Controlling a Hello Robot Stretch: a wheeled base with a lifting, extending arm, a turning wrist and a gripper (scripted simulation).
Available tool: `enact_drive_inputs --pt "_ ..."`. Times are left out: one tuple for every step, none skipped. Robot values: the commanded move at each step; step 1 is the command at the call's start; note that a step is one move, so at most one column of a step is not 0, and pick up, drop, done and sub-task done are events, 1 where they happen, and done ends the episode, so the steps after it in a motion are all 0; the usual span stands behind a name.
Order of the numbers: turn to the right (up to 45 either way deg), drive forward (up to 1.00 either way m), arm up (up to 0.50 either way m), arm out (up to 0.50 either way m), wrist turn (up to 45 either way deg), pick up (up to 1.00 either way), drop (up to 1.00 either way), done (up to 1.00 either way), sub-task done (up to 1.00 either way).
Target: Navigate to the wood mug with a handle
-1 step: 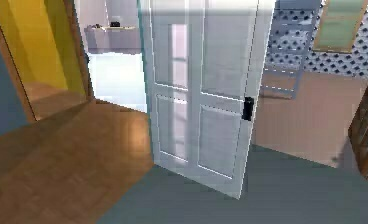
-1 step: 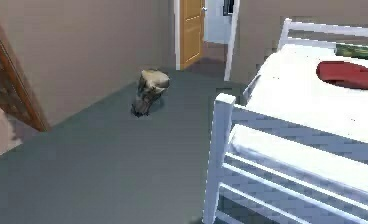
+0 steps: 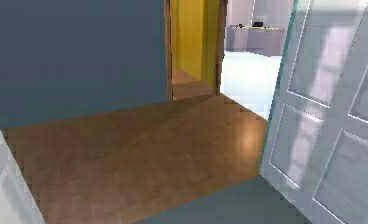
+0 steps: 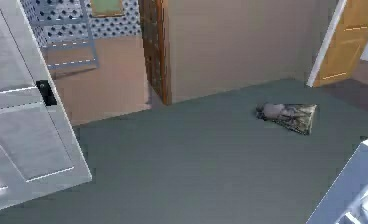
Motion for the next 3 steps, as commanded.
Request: enact_drive_inputs --pt "0.0 1.00 0.00 0.00 0.0 0.00 0.00 0.00 0.00" --pt "0.0 0.45 0.00 0.00 0.0 0.00 0.00 0.00 0.00" --pt "24.0 0.00 0.00 0.00 0.0 0.00 0.00 0.00 0.00"
